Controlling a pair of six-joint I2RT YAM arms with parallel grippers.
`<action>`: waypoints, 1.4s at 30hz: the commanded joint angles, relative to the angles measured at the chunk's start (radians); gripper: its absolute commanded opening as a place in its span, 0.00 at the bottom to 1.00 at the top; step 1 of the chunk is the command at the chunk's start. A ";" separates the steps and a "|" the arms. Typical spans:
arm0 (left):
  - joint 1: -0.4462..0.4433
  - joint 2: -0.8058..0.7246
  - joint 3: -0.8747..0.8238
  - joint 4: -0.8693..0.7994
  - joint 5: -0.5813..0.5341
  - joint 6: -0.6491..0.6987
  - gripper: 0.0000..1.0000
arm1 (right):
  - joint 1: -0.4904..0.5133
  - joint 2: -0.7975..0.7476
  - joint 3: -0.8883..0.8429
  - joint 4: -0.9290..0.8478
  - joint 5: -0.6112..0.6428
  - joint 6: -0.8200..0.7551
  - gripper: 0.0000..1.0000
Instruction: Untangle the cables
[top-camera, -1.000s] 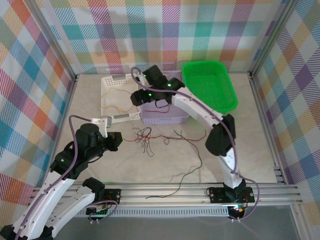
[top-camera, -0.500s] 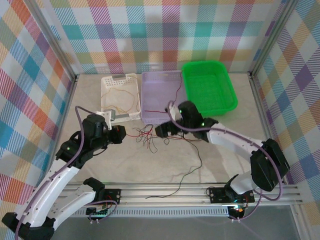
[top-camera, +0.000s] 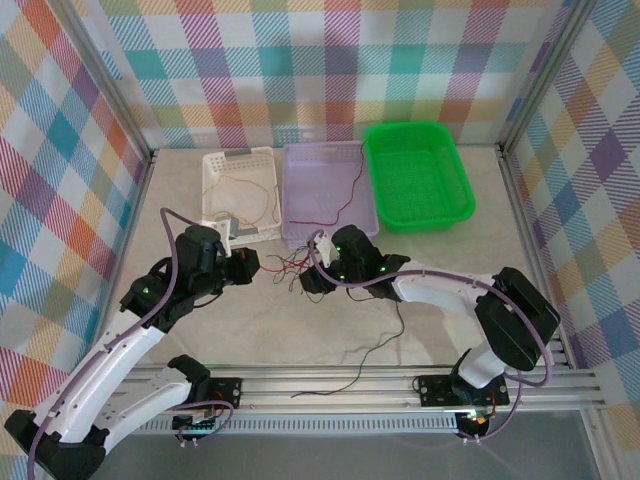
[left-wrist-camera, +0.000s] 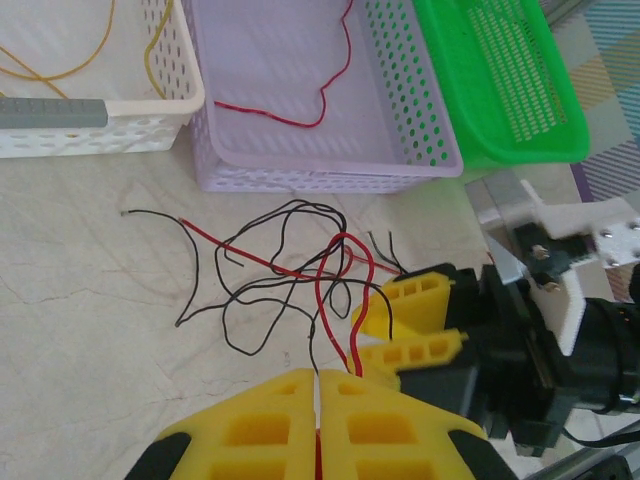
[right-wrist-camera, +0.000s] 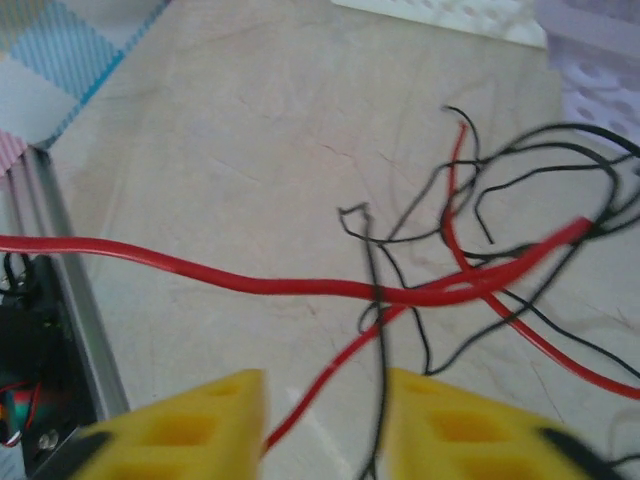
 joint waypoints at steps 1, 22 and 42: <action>-0.007 -0.021 0.064 -0.019 -0.043 0.010 0.00 | 0.002 -0.020 -0.003 -0.040 0.085 -0.007 0.10; 0.000 -0.006 0.498 -0.310 -0.210 0.180 0.00 | -0.370 -0.360 -0.393 -0.263 0.215 0.266 0.00; 0.000 0.019 0.533 -0.301 -0.182 0.192 0.00 | -0.734 -0.806 -0.482 -0.473 0.226 0.401 0.00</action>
